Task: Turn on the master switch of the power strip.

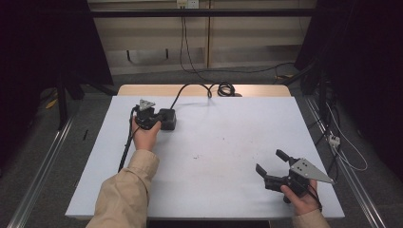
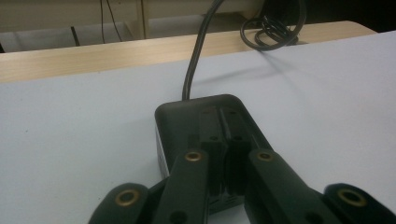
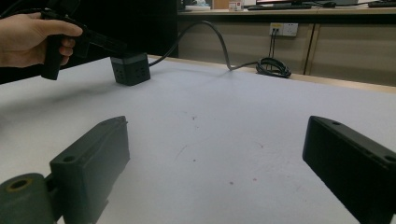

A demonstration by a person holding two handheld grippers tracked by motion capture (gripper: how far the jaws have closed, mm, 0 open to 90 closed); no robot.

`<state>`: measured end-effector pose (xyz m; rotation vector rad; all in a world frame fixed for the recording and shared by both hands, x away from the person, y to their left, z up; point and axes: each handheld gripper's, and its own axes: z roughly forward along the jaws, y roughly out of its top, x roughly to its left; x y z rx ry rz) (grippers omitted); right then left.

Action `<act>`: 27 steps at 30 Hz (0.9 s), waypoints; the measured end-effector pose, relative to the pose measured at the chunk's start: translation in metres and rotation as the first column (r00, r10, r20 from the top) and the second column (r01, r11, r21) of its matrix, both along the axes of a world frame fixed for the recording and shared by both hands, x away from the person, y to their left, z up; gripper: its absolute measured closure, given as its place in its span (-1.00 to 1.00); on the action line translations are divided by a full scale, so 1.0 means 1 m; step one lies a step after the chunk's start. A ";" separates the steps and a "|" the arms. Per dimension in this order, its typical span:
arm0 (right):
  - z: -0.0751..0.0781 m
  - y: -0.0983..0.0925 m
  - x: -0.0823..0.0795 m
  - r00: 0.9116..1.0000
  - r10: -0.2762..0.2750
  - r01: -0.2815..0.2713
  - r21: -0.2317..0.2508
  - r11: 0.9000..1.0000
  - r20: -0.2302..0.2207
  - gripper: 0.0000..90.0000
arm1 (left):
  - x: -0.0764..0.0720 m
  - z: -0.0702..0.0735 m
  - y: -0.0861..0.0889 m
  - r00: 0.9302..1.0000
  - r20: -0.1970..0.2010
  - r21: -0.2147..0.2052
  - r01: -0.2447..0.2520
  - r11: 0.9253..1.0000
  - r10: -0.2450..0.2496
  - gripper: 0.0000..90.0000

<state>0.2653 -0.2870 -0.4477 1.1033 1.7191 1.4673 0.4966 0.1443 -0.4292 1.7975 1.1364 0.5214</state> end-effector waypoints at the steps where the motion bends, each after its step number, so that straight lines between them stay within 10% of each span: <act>1: 0.000 0.000 0.000 1.000 0.000 0.000 -0.001 1.000 0.000 -0.86 | 0.000 0.000 0.000 1.000 -0.002 0.000 -0.005 1.000 0.005 0.94; 27: 0.000 0.003 0.001 1.000 0.011 -0.011 -0.016 1.000 0.005 -0.86 | -0.006 0.009 0.003 0.999 -0.012 -0.033 0.033 0.999 -0.034 0.27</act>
